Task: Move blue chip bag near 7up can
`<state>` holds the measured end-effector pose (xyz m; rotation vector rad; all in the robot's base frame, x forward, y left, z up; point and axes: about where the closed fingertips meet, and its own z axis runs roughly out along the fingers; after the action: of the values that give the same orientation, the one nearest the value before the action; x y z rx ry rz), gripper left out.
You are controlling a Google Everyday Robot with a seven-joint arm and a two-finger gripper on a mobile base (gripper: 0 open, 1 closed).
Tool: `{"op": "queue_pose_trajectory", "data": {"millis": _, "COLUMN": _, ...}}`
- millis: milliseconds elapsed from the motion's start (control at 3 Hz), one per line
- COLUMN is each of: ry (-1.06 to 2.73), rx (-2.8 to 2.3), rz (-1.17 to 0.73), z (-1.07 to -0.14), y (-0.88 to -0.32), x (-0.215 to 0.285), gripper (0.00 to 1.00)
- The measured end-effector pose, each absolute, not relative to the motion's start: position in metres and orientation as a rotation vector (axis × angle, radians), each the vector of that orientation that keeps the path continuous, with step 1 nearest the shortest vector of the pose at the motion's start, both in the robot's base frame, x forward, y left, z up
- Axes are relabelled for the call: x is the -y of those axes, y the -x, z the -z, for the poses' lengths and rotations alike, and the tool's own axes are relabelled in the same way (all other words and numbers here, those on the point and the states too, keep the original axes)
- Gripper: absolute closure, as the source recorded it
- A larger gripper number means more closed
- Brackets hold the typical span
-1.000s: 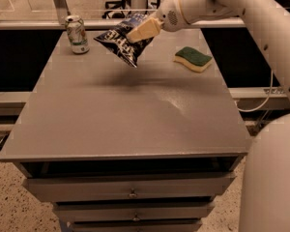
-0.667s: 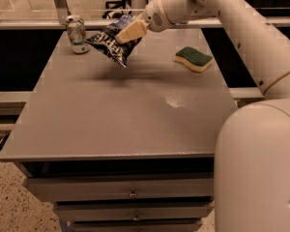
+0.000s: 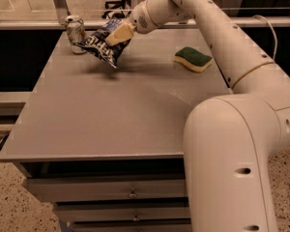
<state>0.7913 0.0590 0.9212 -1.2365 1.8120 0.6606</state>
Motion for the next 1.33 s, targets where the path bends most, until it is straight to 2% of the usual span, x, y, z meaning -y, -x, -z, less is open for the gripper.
{"op": "queue_pose_trajectory", "data": {"millis": 333, "ry": 1.243, "rx": -1.824, "rz": -0.673, "z": -0.913, "y": -0.799, "x": -0.074, "gripper": 0.88}}
{"op": "queue_pose_trajectory", "data": {"millis": 667, "ry": 1.238, "rx": -1.841, "rz": -0.682, "z": -0.906, "y": -0.806, "x": -0.084, "gripper": 0.65}}
{"op": "queue_pose_trajectory", "data": {"millis": 1000, "ry": 1.226, "rx": -1.85, "rz": -0.7, "z": -0.901, "y": -0.813, "x": -0.098, "gripper": 0.34}}
{"op": "queue_pose_trajectory", "data": {"millis": 1333, "ry": 1.216, "rx": -1.854, "rz": -0.71, "z": -0.898, "y": -0.817, "x": -0.107, "gripper": 0.1}}
